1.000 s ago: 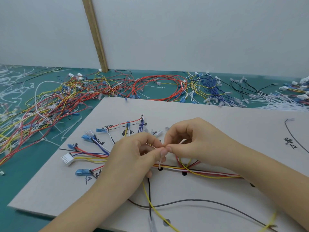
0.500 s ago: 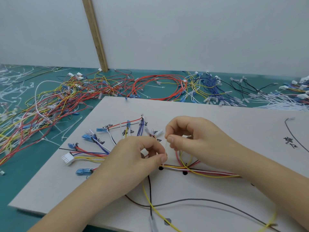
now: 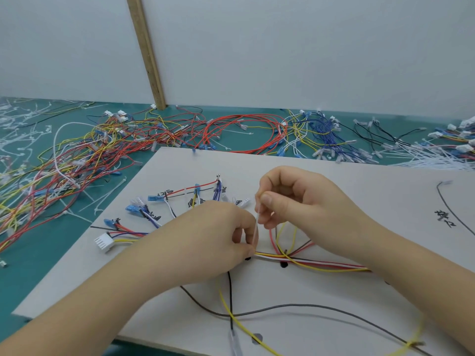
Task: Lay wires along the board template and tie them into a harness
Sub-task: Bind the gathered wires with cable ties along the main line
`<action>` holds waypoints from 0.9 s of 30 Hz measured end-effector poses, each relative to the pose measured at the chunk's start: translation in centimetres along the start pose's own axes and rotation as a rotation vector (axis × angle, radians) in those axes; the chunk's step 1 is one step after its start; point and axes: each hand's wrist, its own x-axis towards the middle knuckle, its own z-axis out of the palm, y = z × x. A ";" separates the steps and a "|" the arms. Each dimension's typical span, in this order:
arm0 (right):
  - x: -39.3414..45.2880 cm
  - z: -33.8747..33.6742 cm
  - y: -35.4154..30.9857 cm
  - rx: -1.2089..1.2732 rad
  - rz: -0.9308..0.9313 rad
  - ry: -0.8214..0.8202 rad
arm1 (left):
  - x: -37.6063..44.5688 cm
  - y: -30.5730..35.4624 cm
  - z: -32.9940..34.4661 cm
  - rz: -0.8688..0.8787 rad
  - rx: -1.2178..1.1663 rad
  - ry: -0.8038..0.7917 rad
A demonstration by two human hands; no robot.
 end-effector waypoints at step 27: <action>0.2 0.0 0.0 0.178 0.085 -0.052 | -0.2 -0.8 0.8 0.079 -0.124 0.103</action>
